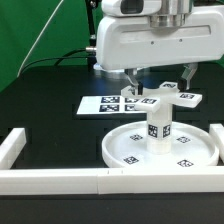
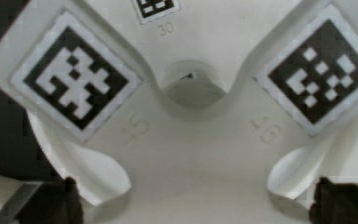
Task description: Assemble round table
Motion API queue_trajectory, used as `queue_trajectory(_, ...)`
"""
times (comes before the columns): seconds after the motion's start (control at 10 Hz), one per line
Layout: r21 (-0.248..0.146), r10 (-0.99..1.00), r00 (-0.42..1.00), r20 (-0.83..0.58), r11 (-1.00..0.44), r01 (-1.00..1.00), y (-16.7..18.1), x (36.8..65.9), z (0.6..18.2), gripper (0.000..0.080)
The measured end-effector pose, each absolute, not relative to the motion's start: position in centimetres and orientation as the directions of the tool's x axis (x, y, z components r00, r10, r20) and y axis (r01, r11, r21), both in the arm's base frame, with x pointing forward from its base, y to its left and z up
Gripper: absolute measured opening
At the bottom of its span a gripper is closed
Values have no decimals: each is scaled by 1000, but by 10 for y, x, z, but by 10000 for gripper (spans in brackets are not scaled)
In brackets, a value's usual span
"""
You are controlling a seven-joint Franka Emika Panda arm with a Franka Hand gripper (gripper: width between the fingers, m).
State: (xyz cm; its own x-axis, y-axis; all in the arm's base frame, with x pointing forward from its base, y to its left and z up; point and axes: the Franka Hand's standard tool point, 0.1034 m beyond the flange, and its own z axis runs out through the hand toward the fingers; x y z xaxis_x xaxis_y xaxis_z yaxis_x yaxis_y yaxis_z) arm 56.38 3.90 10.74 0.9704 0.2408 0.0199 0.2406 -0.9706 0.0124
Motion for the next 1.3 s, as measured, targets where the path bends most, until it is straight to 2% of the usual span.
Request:
queue_trajectory(0.4,16,232,973,-1,-973,232,39,559,96,649)
queue_trajectory(0.6,17,207,978,0,-978,207,39,559,96,637)
queue_trajectory(0.7,17,193,981,0,-981,193,39,560,96,467)
queue_trajectory(0.8,17,163,987,1,-987,163,39,560,96,442)
queue_trajectory(1.1,15,-23,1000,4,-1000,-23,39,559,96,442)
queue_trajectory(1.3,13,-273,962,21,-962,-274,40,563,96,442)
